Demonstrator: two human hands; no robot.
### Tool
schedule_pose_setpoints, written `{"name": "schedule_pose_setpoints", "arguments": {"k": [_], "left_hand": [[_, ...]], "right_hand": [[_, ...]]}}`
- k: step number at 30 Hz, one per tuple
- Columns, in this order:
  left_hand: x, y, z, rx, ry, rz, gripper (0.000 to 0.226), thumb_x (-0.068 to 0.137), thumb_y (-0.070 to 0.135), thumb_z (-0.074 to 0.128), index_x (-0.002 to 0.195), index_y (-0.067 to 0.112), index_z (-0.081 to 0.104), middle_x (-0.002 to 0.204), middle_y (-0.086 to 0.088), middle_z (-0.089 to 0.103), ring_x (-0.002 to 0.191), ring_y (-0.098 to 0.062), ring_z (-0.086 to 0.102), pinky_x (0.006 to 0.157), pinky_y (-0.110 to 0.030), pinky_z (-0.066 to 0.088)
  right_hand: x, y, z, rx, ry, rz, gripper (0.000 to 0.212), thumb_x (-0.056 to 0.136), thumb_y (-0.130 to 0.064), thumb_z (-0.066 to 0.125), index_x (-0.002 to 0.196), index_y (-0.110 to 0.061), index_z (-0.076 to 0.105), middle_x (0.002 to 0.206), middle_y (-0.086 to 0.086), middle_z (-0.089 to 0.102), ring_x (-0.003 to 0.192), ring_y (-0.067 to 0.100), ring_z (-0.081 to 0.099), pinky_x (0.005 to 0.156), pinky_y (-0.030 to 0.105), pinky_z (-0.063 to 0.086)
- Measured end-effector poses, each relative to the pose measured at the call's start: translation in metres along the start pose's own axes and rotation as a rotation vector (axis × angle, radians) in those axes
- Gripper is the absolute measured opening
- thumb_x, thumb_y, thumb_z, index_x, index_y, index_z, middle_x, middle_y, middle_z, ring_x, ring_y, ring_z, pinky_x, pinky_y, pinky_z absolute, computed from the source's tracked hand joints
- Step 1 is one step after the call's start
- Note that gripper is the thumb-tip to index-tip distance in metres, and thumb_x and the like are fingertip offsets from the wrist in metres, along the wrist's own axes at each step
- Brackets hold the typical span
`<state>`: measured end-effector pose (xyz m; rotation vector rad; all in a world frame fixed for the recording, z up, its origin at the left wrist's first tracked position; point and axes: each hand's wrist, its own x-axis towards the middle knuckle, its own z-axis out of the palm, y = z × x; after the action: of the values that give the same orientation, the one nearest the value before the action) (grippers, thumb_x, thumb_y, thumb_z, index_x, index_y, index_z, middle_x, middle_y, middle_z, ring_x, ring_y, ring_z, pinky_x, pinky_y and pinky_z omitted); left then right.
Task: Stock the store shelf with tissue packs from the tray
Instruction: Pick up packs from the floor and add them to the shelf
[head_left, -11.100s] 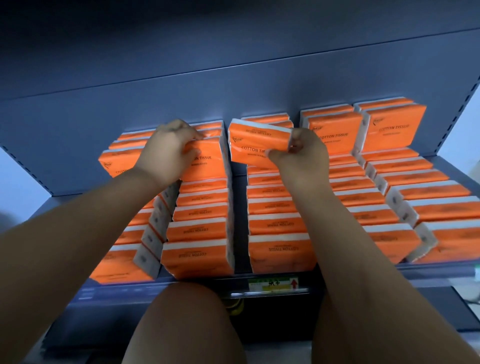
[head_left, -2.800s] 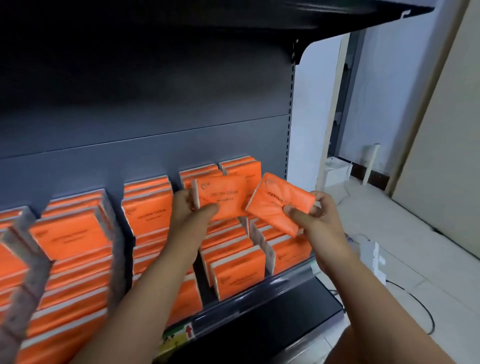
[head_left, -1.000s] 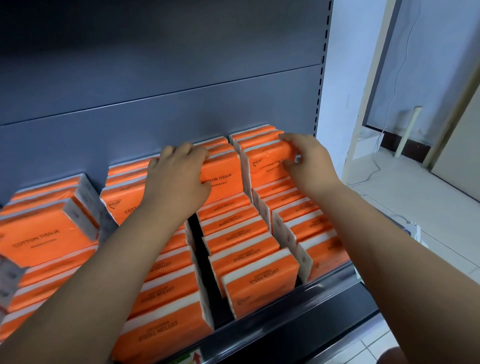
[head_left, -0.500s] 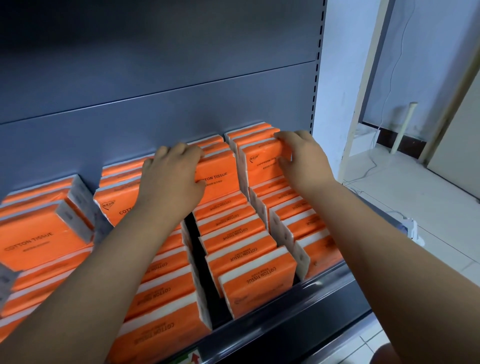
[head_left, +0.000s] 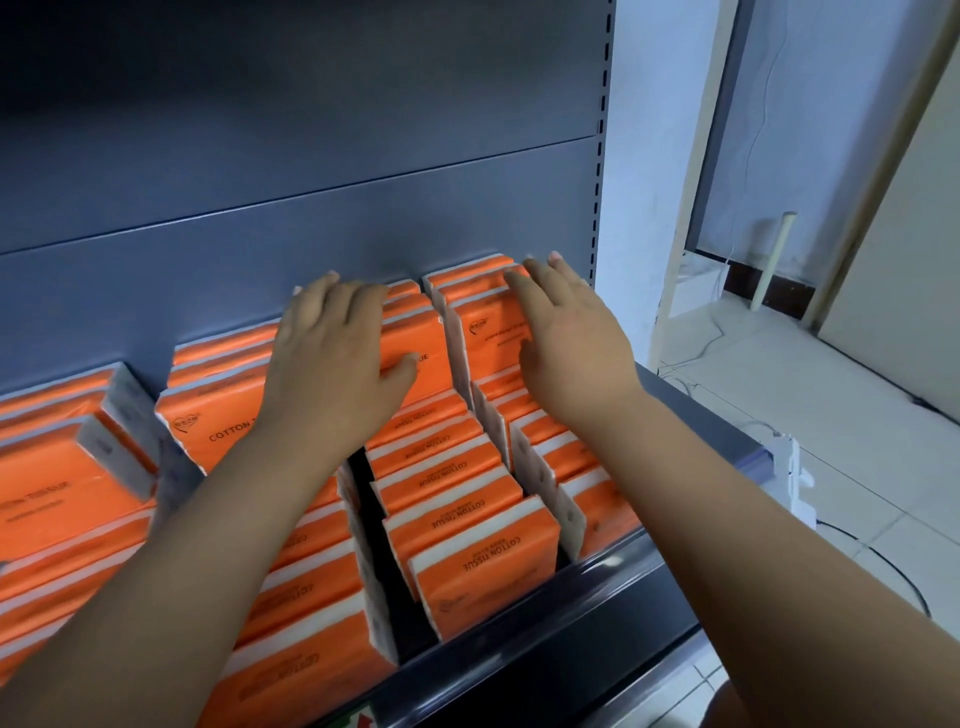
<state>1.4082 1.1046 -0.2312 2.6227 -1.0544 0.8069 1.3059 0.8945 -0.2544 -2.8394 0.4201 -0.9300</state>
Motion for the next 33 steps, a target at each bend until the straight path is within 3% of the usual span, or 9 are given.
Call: {"name": "schedule_pose_setpoints", "arguments": {"k": [3, 7, 13, 18, 22, 26, 29, 33], "left_hand": [[-0.003, 0.015, -0.005, -0.028, 0.039, 0.009, 0.066, 0.095, 0.048, 0.058, 0.149, 0.014, 0.044, 0.154, -0.008, 0.049, 0.152, -0.033, 0.027, 0.127, -0.051, 0.016], [-0.019, 0.041, -0.011, 0.005, 0.073, 0.018, 0.064, 0.098, 0.051, 0.049, 0.149, 0.013, 0.044, 0.156, -0.008, 0.048, 0.152, -0.032, 0.03, 0.128, -0.053, 0.009], [-0.049, 0.075, -0.04, 0.033, 0.153, 0.179, 0.064, 0.1, 0.048, 0.046, 0.152, 0.011, 0.046, 0.158, -0.009, 0.046, 0.153, -0.031, 0.031, 0.128, -0.052, 0.01], [-0.084, 0.097, -0.047, -0.052, 0.092, 0.155, 0.068, 0.098, 0.051, 0.045, 0.152, 0.009, 0.047, 0.159, -0.01, 0.046, 0.153, -0.033, 0.03, 0.127, -0.053, 0.016], [-0.104, 0.151, -0.052, -0.173, 0.039, 0.231, 0.072, 0.099, 0.059, 0.035, 0.155, 0.015, 0.043, 0.164, -0.006, 0.04, 0.156, -0.032, 0.025, 0.127, -0.053, 0.015], [-0.112, 0.22, -0.059, -0.412, 0.056, 0.398, 0.066, 0.099, 0.055, 0.042, 0.15, 0.015, 0.051, 0.16, -0.003, 0.046, 0.153, -0.029, 0.031, 0.127, -0.05, 0.018], [-0.114, 0.275, -0.05, -0.573, -0.024, 0.492, 0.061, 0.1, 0.052, 0.042, 0.149, 0.016, 0.051, 0.158, 0.001, 0.048, 0.151, -0.023, 0.034, 0.126, -0.045, 0.022], [-0.145, 0.349, -0.026, -0.647, -0.268, 0.53, 0.061, 0.102, 0.05, 0.047, 0.153, 0.018, 0.043, 0.16, 0.003, 0.044, 0.15, -0.019, 0.029, 0.124, -0.041, 0.025]], "right_hand": [[-0.015, -0.004, -0.009, 0.04, -0.019, -0.005, 0.067, 0.101, -0.033, 0.058, 0.161, -0.018, 0.032, 0.168, 0.006, 0.029, 0.158, 0.029, 0.018, 0.128, 0.047, 0.021], [-0.04, -0.006, -0.021, 0.156, -0.06, 0.097, 0.073, 0.105, -0.054, 0.045, 0.164, -0.018, 0.023, 0.171, 0.002, 0.022, 0.16, 0.025, 0.01, 0.129, 0.045, 0.016], [-0.081, -0.02, -0.048, 0.275, -0.046, 0.179, 0.069, 0.107, -0.056, 0.036, 0.165, -0.02, 0.023, 0.171, 0.001, 0.022, 0.16, 0.022, 0.008, 0.129, 0.045, 0.013], [-0.13, -0.018, -0.081, 0.186, -0.003, 0.245, 0.07, 0.103, -0.061, 0.028, 0.163, -0.025, 0.025, 0.169, -0.004, 0.027, 0.159, 0.019, 0.014, 0.129, 0.048, 0.011], [-0.183, 0.008, -0.111, 0.161, 0.06, 0.311, 0.071, 0.103, -0.059, 0.032, 0.162, -0.019, 0.031, 0.167, 0.0, 0.032, 0.157, 0.022, 0.019, 0.127, 0.042, 0.019], [-0.243, 0.042, -0.135, 0.08, 0.059, 0.43, 0.069, 0.105, -0.057, 0.033, 0.161, -0.017, 0.031, 0.168, 0.002, 0.031, 0.158, 0.022, 0.017, 0.127, 0.038, 0.016], [-0.29, 0.066, -0.154, 0.015, 0.089, 0.544, 0.069, 0.107, -0.059, 0.032, 0.162, -0.018, 0.03, 0.169, 0.0, 0.029, 0.159, 0.02, 0.014, 0.128, 0.04, 0.018], [-0.35, 0.094, -0.174, -0.037, 0.115, 0.712, 0.073, 0.105, -0.065, 0.025, 0.162, -0.019, 0.03, 0.169, 0.0, 0.029, 0.159, 0.021, 0.014, 0.127, 0.042, 0.021]]}}
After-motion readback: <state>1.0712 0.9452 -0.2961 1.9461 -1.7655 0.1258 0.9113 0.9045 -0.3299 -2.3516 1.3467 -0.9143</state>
